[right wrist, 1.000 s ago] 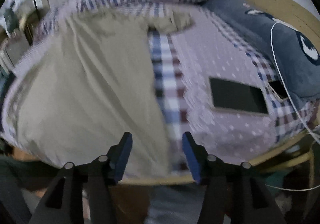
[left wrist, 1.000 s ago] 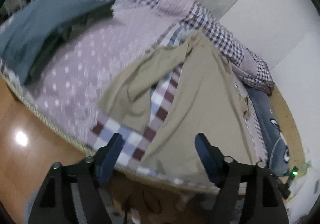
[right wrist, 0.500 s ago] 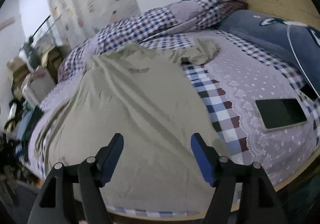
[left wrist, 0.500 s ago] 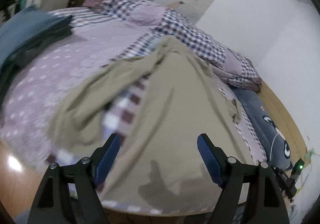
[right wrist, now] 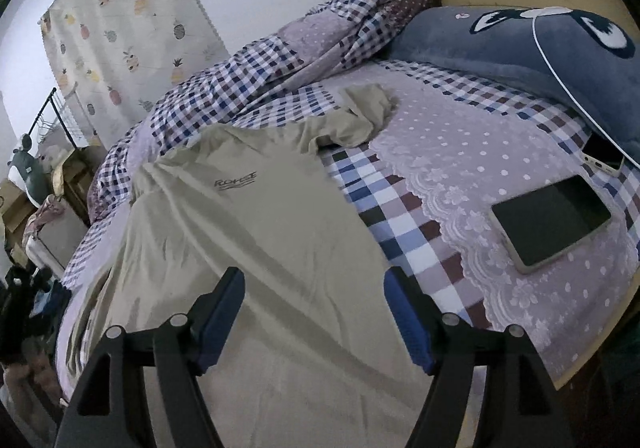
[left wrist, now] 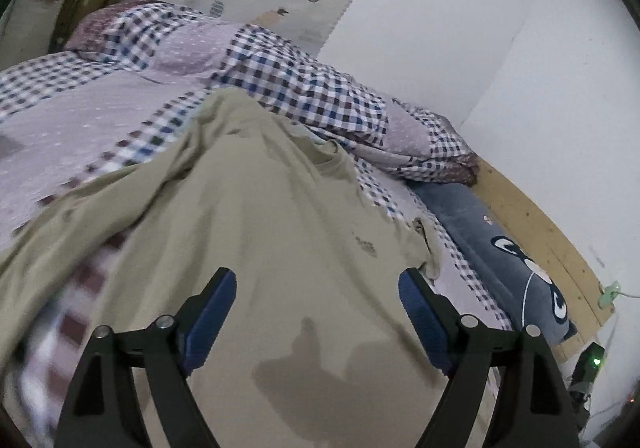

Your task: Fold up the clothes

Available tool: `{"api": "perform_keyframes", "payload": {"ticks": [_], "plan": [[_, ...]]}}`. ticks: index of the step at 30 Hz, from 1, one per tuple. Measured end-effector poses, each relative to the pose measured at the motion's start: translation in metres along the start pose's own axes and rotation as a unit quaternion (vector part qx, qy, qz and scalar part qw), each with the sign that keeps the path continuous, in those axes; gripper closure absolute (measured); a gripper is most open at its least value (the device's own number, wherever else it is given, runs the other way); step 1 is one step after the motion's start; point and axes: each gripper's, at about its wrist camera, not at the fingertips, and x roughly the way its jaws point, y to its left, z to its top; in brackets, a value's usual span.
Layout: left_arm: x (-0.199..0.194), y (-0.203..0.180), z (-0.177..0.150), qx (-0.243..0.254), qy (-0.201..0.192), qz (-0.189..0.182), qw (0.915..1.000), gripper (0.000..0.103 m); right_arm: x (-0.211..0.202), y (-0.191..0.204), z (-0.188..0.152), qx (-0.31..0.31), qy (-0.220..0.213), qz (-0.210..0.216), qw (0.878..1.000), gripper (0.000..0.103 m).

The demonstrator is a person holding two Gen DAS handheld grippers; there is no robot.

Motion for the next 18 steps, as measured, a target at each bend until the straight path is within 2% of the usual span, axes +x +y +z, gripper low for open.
{"api": "perform_keyframes", "payload": {"ticks": [5, 8, 10, 14, 18], "plan": [[0.049, 0.0, 0.004, 0.0, 0.012, 0.005, 0.9999, 0.017, 0.025, 0.006, 0.012, 0.0, 0.004, -0.005, 1.0, 0.027], [0.064, 0.002, 0.007, 0.02, -0.003, 0.023, 0.9995, 0.017, 0.042, 0.014, 0.022, -0.012, 0.01, 0.005, 1.0, 0.027], [0.073, 0.012, 0.012, 0.015, -0.007, 0.027, 0.9995, 0.017, 0.055, 0.021, 0.031, -0.026, 0.014, 0.023, 0.999, 0.027], [0.08, 0.037, 0.029, -0.02, -0.021, 0.038, 0.9989, 0.017, 0.092, 0.058, 0.069, -0.108, 0.011, 0.043, 0.993, 0.027], [0.071, 0.061, 0.045, -0.063, -0.048, 0.036, 0.9962, 0.017, 0.141, 0.119, 0.123, -0.187, 0.014, 0.072, 0.98, 0.027]]}}
